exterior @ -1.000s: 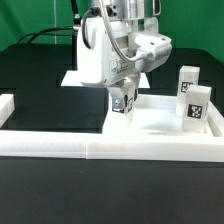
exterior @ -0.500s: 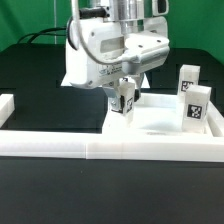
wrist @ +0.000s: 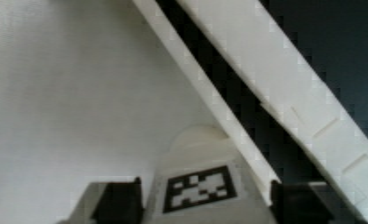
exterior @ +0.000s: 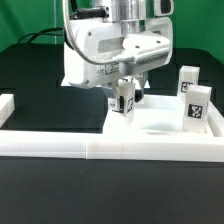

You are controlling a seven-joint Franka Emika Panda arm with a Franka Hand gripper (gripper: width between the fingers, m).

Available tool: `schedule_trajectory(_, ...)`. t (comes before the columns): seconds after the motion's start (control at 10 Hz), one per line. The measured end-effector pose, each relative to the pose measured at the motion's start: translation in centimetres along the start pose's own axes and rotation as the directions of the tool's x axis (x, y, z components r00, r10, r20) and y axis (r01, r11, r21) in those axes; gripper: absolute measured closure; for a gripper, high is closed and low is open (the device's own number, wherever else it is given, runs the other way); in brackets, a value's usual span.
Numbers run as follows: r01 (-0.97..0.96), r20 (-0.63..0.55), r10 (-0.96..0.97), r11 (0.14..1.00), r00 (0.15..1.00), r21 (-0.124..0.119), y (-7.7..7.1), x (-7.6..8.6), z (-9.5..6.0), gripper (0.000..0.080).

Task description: Assemble square table

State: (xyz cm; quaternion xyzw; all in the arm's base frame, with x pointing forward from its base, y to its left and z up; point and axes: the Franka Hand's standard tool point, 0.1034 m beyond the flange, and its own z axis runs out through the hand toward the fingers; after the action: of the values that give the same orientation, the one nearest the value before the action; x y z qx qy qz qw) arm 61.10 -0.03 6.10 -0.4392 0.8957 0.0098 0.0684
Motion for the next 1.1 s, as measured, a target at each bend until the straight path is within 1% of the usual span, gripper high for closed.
schedule_trajectory(0.1, 0.08, -0.003, -0.08, 0.997, 0.997, -0.005, 0.19, 0.34, 0.13, 0.0269)
schedule_trajectory(0.2, 0.211, -0.003, -0.211, 0.978, 0.978, -0.007, 0.23, 0.4, 0.01, 0.0269)
schedule_trajectory(0.3, 0.359, 0.001, -0.359, 0.933, 0.933, -0.008, 0.32, 0.25, -0.24, 0.0171)
schedule_trajectory(0.4, 0.446, 0.001, -0.446, 0.895, 0.895, -0.009, 0.36, 0.3, -0.2, 0.0156)
schedule_trajectory(0.5, 0.482, 0.0, -0.482, 0.876, 0.876, -0.01, 0.34, 0.37, -0.16, 0.0156)
schedule_trajectory(0.7, 0.617, 0.001, -0.617, 0.787, 0.787, -0.009, 0.3, 0.41, -0.16, 0.015)
schedule_trajectory(0.8, 0.709, -0.012, -0.709, 0.705, 0.705, -0.025, 0.47, 0.37, -0.13, 0.015)
schedule_trajectory(0.9, 0.844, -0.04, -0.846, 0.533, 0.531, -0.065, 0.87, 0.06, -0.09, 0.015)
schedule_trajectory(1.0, 0.923, -0.042, -0.928, 0.374, 0.371, -0.088, 1.16, -0.24, -0.07, 0.015)
schedule_trajectory(1.1, 0.967, -0.031, -0.972, 0.235, 0.233, -0.095, 1.0, -0.09, -0.11, 0.015)
